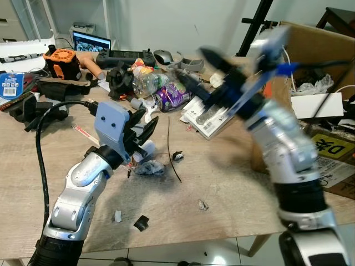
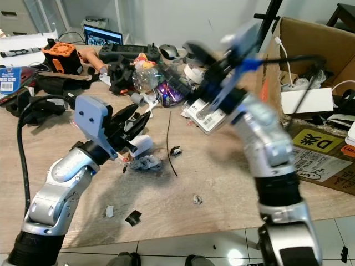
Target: Picking trash to rubbish bin
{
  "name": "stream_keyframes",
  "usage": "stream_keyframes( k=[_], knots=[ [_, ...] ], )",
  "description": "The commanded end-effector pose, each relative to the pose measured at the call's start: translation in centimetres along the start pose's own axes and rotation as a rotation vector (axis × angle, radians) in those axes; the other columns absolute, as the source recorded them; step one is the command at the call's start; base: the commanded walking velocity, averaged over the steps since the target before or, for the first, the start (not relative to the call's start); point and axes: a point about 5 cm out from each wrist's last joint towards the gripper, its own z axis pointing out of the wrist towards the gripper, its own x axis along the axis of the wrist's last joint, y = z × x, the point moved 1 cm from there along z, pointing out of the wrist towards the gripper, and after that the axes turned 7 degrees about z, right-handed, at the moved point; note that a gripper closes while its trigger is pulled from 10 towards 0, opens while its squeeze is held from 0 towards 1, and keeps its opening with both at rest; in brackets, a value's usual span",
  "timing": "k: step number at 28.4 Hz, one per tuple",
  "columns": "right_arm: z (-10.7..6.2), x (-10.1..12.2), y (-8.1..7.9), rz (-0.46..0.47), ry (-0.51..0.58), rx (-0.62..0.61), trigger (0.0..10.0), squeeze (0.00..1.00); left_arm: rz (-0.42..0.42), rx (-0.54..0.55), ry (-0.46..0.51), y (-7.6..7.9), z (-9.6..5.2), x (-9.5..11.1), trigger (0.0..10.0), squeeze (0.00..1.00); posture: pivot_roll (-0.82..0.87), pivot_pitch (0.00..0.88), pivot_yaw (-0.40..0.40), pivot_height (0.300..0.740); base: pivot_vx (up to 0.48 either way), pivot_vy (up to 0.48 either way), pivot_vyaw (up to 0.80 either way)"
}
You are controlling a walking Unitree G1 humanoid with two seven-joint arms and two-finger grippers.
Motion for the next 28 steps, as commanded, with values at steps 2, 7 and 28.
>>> stream_keyframes(
  k=[2, 7, 28],
  knots=[
    [-1.2, -4.4, 0.7, -0.025, -0.185, -0.075, 10.0, 1.0, 0.011, -0.011, -0.042, 0.2, -0.3, -0.7, 10.0, 0.0, 0.04, 0.172, -0.059, 0.74, 0.0, 0.0, 0.0],
    [-3.7, -9.7, 0.5, -0.005, -0.39, -0.116, 10.0, 1.0, 0.024, -0.008, -0.059, 0.2, -0.2, -1.0, 10.0, 0.0, 0.05, 0.2, -0.059, 0.74, 0.0, 0.0, 0.0],
    [1.7, -12.7, -2.7, 0.213, -0.217, 0.022, 10.0, 0.0, 0.13, 0.119, -0.14, -2.4, -2.4, -0.7, 10.0, 0.0, 0.14, 0.297, -0.026, 0.74, 0.0, 0.0, 0.0]
  ],
)
